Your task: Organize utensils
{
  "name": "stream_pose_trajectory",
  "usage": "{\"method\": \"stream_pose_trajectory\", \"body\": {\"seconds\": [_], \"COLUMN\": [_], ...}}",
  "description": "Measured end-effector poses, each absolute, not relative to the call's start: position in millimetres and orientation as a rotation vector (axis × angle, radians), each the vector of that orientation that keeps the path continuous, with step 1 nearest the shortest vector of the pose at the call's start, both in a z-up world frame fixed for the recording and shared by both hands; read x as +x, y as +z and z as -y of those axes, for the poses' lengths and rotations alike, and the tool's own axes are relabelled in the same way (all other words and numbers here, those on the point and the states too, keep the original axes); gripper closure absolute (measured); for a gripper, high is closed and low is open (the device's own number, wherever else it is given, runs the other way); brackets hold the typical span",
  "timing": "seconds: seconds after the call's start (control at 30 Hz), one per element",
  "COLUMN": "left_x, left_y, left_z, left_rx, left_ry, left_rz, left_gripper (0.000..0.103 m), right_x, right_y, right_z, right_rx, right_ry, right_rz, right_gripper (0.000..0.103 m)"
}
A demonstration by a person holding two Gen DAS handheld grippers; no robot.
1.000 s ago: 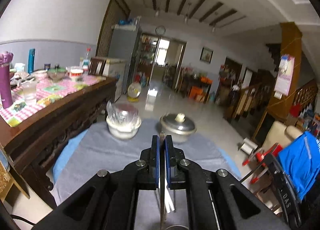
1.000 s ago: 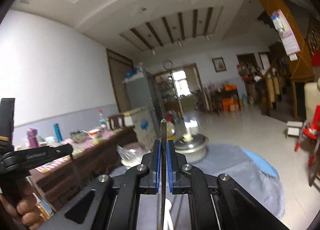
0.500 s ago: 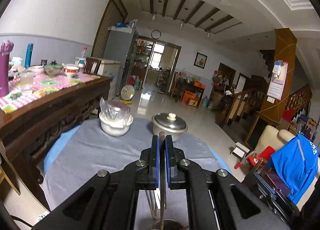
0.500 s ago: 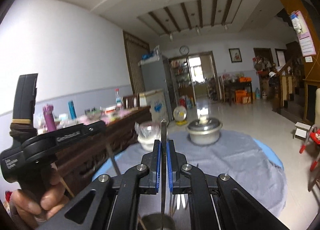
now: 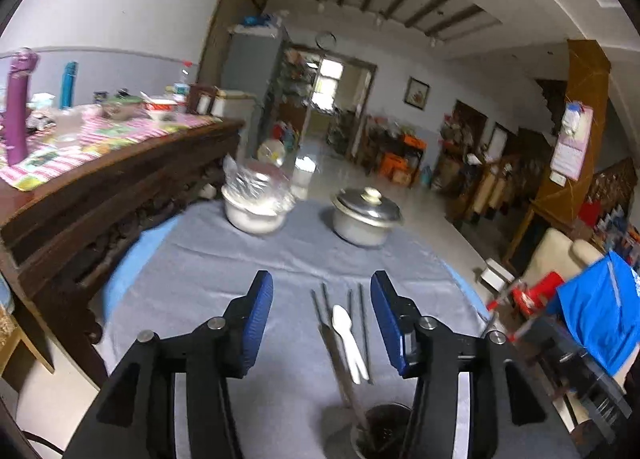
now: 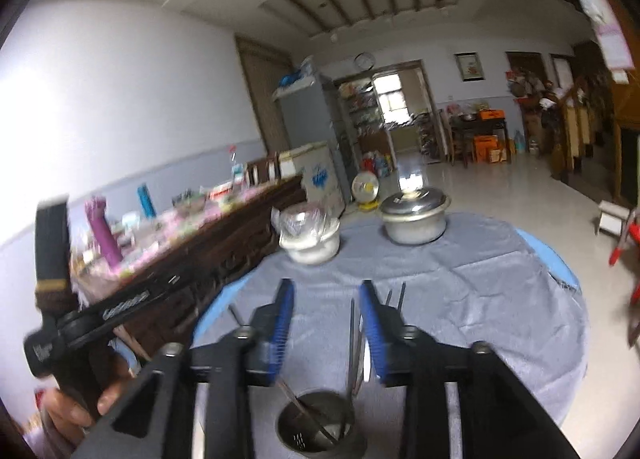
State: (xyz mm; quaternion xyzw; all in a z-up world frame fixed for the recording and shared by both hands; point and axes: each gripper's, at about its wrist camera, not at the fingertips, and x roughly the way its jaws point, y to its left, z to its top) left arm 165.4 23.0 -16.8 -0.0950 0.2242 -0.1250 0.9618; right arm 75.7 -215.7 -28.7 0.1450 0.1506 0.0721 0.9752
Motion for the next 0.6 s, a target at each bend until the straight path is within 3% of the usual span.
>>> {"method": "stream_pose_trajectory", "body": {"seconds": [0.17,0.6], "left_x": [166,196], "left_y": [-18,-55], "left_z": [-41,-74], "left_rx": [-0.196,-0.237], "left_ry": [-0.204,-0.074], "left_rz": [-0.462,-0.619], "left_gripper": [0.05,0.045], "right_x": [77,102], "right_y": [-30,-73], "right_z": [248,301], "right_rx": [0.381,0.508], "right_ry": [0.052,-0.087], "right_rz": [-0.279,-0.444], "right_gripper": [0.062,0.063]}}
